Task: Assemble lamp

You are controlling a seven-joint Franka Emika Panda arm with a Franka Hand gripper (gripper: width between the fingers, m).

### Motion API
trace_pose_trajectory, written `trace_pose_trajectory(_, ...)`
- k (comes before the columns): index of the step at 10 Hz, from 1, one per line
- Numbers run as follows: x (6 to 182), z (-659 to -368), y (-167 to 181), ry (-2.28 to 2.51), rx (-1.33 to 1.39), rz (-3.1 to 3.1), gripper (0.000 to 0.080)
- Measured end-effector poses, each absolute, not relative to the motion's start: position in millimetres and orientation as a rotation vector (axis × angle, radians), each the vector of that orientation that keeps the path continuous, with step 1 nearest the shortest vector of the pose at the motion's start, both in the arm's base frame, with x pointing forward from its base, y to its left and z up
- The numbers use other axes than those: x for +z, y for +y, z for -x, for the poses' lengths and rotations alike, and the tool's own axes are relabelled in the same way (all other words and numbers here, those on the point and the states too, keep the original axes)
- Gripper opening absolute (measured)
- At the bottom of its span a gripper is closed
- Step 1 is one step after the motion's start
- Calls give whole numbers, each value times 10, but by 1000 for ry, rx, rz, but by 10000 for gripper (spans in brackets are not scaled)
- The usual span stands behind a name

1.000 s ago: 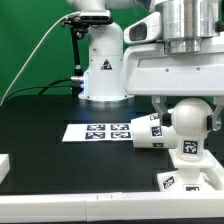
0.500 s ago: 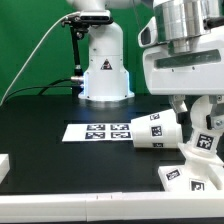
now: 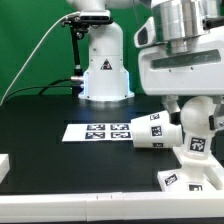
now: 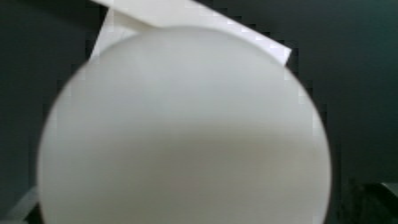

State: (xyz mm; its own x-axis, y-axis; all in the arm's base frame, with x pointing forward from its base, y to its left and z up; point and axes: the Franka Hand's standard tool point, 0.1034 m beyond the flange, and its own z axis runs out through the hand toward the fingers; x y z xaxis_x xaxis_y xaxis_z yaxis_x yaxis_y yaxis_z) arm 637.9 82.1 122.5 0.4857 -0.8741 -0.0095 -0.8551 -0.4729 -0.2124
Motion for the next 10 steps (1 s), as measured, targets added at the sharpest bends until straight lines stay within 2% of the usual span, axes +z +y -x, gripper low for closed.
trace_pose_trajectory(2, 1470, -6365, 653, 1425, -147, 2583, 699)
trace_pose_trajectory(3, 1508, -6379, 601, 1417, -158, 2586, 699)
trace_pose_trajectory(8, 1449, -6356, 643, 1412, -147, 2596, 699)
trace_pose_trajectory(10, 1496, -6316, 506, 1407, -142, 2578, 699)
